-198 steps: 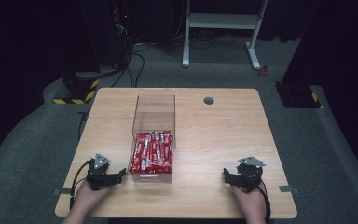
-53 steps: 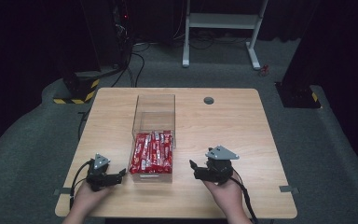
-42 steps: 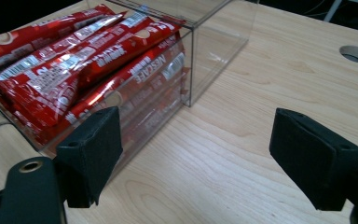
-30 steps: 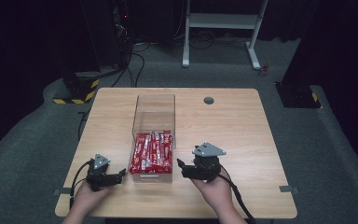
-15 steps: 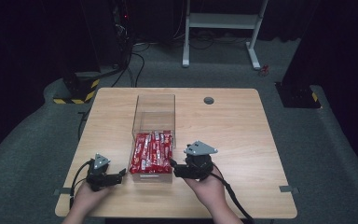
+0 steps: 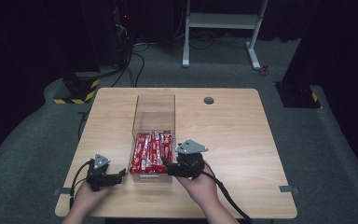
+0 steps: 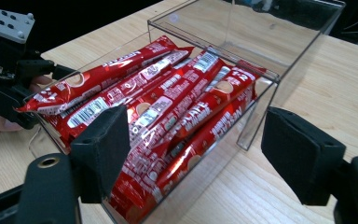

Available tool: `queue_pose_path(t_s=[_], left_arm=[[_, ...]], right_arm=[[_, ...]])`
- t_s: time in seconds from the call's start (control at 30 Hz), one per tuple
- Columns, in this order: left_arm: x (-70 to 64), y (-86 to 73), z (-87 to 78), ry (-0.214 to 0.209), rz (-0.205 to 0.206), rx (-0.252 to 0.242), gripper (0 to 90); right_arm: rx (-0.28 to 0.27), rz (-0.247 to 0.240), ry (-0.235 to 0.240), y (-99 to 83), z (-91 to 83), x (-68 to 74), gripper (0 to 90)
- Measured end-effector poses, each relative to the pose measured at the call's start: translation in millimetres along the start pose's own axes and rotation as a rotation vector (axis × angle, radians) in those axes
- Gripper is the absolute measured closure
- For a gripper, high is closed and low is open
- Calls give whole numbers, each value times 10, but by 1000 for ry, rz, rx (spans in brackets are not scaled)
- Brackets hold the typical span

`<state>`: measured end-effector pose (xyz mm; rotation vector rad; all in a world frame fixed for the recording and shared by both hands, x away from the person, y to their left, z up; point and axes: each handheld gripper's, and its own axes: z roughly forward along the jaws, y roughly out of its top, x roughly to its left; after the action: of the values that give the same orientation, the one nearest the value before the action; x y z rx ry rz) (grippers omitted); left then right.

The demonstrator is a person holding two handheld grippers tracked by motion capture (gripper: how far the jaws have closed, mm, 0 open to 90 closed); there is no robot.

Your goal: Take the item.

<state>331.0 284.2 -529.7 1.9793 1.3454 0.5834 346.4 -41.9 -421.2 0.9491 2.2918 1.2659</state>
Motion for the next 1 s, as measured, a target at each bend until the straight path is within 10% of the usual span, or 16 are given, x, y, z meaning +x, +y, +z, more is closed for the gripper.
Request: queue_pose_path(t_s=[0.5, 1.0], left_arm=[[0, 0, 0, 0, 0, 0, 142], [-1, 0, 0, 0, 0, 0, 142]], right_arm=[[26, 12, 26, 17, 169, 53, 288], [11, 42, 15, -42, 198, 56, 621]])
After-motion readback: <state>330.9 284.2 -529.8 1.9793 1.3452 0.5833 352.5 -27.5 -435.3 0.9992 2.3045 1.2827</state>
